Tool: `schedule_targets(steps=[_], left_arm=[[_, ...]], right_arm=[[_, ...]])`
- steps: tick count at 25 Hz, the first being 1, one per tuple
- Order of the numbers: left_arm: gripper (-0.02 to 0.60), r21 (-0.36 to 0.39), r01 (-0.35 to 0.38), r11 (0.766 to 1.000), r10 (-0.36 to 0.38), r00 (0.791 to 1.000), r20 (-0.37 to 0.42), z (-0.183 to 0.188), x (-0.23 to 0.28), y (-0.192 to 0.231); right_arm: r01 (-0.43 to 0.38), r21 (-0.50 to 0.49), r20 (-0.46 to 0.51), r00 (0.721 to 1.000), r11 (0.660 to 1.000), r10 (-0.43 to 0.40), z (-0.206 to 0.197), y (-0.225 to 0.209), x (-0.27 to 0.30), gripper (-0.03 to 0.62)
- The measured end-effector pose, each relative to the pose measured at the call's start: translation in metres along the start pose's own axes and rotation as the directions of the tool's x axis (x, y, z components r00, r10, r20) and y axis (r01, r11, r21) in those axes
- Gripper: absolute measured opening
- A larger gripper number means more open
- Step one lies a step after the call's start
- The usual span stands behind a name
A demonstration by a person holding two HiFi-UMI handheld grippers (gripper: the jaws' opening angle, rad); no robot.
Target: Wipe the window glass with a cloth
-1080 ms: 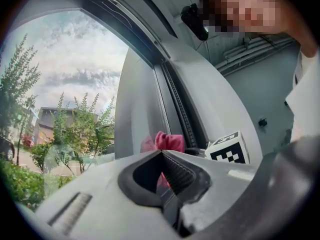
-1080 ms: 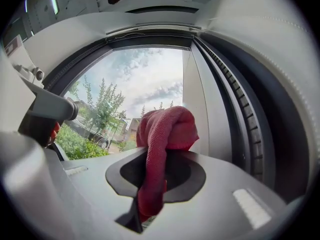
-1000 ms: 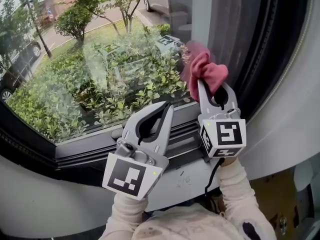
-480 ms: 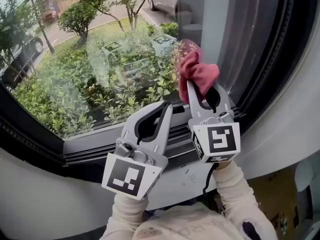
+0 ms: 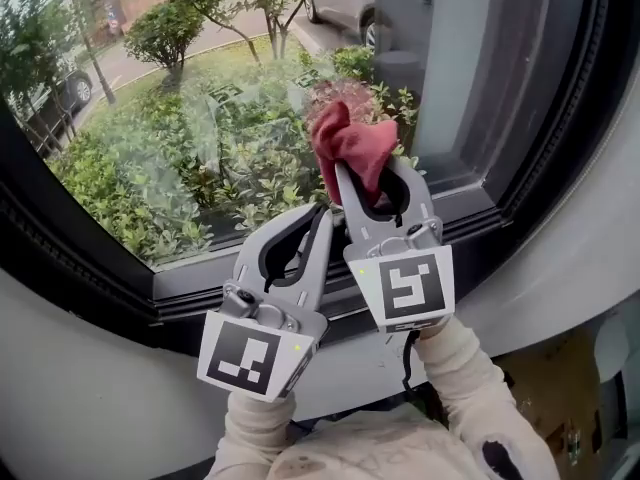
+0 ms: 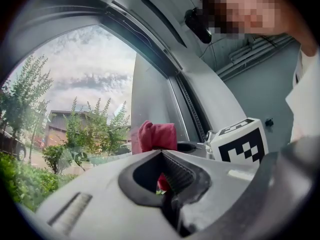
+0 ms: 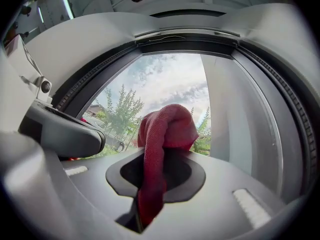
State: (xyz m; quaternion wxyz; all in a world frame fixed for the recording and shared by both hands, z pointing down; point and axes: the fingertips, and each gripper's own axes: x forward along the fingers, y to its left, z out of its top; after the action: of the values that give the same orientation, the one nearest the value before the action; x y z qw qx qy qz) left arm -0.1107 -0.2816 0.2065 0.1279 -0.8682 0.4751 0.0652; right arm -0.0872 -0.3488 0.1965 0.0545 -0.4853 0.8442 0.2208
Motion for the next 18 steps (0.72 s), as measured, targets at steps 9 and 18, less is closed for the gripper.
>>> schedule_targets(steps=[9, 18], left_arm=[[0.101, 0.003, -0.015, 1.000, 0.015, 1.000, -0.011, -0.001, -0.014, 0.009], [0.101, 0.006, -0.016, 1.000, 0.016, 1.000, -0.025, -0.004, -0.003, -0.005]], right_arm=[[-0.003, -0.024, -0.007, 1.000, 1.000, 0.002, -0.009, 0.017, 0.000, 0.087], [0.014, -0.005, -0.029, 0.999, 1.000, -0.014, -0.018, -0.020, -0.009, 0.092]])
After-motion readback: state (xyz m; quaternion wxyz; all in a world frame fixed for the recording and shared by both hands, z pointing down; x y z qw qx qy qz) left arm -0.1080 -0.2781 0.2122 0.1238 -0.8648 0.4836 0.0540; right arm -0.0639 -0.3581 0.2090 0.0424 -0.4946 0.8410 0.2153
